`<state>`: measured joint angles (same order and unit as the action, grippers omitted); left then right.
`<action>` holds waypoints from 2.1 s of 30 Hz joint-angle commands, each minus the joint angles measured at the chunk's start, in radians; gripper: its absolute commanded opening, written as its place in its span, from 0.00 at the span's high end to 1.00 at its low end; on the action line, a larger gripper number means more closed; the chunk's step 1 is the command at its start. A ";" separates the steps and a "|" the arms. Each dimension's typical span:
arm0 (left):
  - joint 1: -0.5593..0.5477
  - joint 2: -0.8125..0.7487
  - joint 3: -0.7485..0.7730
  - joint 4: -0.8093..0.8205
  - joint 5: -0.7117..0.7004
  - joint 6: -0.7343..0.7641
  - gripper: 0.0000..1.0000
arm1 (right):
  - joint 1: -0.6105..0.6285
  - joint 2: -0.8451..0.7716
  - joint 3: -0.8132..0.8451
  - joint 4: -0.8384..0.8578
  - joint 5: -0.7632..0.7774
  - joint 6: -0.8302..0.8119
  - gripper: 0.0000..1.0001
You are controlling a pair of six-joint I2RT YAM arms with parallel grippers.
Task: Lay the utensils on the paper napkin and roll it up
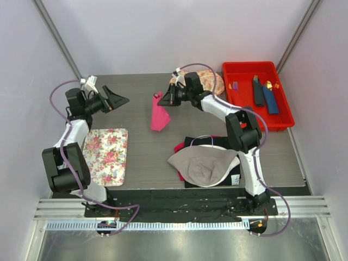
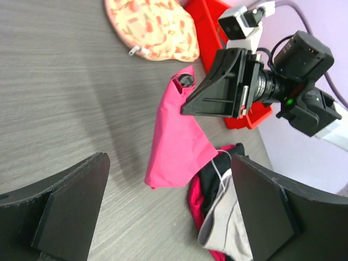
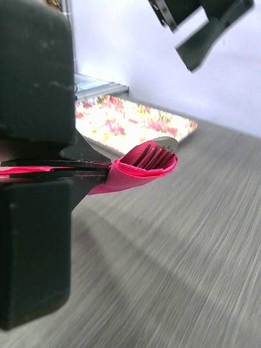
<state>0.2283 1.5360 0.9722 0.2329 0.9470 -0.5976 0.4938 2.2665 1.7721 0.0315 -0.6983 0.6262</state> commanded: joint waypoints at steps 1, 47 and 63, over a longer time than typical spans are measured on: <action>0.019 -0.017 0.137 -0.081 0.130 0.125 0.00 | 0.005 -0.120 0.016 0.062 -0.089 -0.025 0.99; -0.365 -0.332 0.042 0.223 0.185 -0.076 0.33 | 0.130 -0.570 0.043 -0.222 -0.359 -0.243 0.99; -0.386 -0.343 0.002 0.272 0.236 -0.090 0.50 | 0.138 -0.556 0.075 -0.219 -0.343 -0.215 0.99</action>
<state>-0.1551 1.2087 0.9802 0.4534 1.1572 -0.6815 0.6228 1.7489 1.7901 -0.2184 -1.0336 0.3981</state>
